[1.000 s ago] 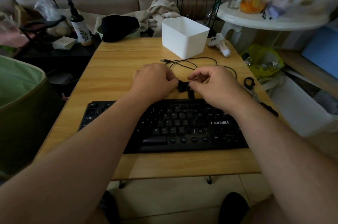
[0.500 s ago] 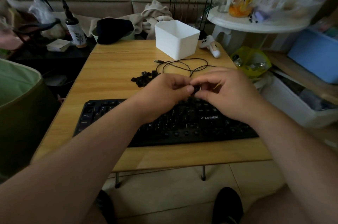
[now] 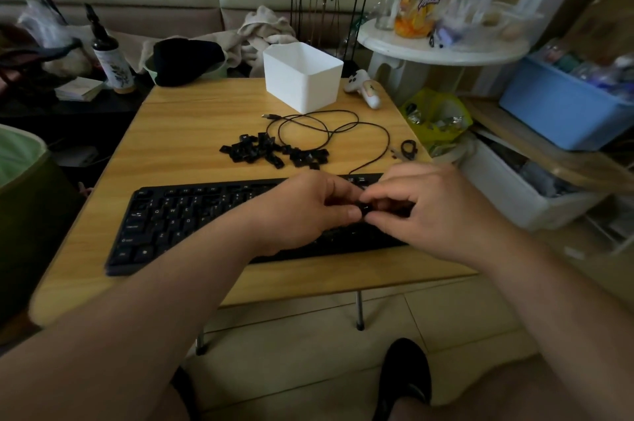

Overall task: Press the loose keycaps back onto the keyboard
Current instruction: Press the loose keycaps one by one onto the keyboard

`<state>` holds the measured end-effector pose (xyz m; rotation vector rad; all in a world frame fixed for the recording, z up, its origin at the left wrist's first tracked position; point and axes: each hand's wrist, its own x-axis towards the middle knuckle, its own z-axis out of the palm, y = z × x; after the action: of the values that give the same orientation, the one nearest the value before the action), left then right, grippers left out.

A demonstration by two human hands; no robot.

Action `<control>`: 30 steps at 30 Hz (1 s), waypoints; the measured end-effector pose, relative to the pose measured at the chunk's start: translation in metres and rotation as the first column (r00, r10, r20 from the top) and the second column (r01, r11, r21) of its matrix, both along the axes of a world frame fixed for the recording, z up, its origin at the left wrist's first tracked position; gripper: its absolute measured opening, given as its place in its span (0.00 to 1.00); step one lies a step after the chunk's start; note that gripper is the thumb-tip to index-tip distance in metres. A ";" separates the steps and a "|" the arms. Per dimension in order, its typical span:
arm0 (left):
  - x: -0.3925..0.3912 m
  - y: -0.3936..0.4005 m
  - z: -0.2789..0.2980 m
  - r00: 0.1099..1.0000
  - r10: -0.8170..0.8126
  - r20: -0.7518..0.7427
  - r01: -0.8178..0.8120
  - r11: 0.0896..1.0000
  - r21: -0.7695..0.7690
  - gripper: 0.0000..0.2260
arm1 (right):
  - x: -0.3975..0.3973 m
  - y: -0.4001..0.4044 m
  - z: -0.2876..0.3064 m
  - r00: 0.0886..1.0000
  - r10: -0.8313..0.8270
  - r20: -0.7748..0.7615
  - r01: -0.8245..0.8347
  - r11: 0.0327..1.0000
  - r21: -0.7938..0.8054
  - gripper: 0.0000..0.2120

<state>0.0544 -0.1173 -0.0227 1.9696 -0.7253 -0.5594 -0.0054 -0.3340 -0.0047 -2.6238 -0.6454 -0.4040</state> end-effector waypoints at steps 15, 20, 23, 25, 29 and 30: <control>0.012 0.003 -0.019 0.810 0.086 0.580 -0.250 0.946 0.208 0.13 | 0.008 -0.029 -0.015 0.865 -0.235 -0.444 0.212 0.972 -0.101 0.09; 0.006 -0.005 -0.022 0.789 0.085 0.608 -0.228 0.960 0.162 0.11 | 0.013 -0.017 -0.015 0.841 -0.256 -0.477 0.217 0.967 -0.137 0.09; 0.000 -0.013 -0.026 0.787 0.042 0.616 -0.183 0.969 0.168 0.10 | 0.014 -0.015 -0.014 0.840 -0.276 -0.467 0.230 0.961 -0.155 0.07; -0.002 -0.018 -0.031 0.793 0.019 0.609 -0.171 0.966 0.193 0.11 | 0.016 -0.013 -0.013 0.826 -0.281 -0.489 0.236 0.960 -0.153 0.06; -0.007 -0.022 -0.034 0.801 -0.025 0.598 -0.142 0.963 0.230 0.11 | 0.020 -0.009 -0.010 0.791 -0.300 -0.533 0.238 0.954 -0.184 0.04; -0.009 -0.023 -0.034 0.799 -0.035 0.601 -0.138 0.961 0.239 0.11 | 0.021 -0.009 -0.009 0.787 -0.306 -0.536 0.238 0.952 -0.193 0.04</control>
<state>0.0458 -0.1402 -0.0565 2.4539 -1.0160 0.0332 0.0158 -0.3429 -0.0138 -2.7472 -0.0884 0.3471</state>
